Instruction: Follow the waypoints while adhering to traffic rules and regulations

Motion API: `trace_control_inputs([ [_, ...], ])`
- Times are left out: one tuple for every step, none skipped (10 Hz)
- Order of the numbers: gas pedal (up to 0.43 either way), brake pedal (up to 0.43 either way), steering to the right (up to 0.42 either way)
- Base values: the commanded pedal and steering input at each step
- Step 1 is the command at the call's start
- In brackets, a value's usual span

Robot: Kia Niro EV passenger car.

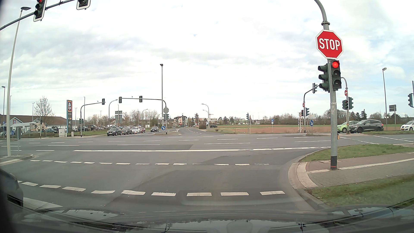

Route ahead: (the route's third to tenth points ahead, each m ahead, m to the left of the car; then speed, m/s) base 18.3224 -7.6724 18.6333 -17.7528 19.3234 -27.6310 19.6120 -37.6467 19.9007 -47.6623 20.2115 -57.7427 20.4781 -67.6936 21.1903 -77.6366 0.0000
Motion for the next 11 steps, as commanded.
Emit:
trace_control_inputs([
  [0.0, 0.287, -0.001],
  [0.0, 0.287, -0.001],
  [0.0, 0.287, -0.001],
  [0.0, 0.287, -0.001],
  [0.0, 0.287, -0.001],
  [0.0, 0.287, -0.001],
  [0.0, 0.287, -0.001],
  [0.0, 0.287, -0.001],
  [0.0, 0.287, -0.001],
  [0.0, 0.287, -0.001],
  [0.0, 0.287, -0.001],
])
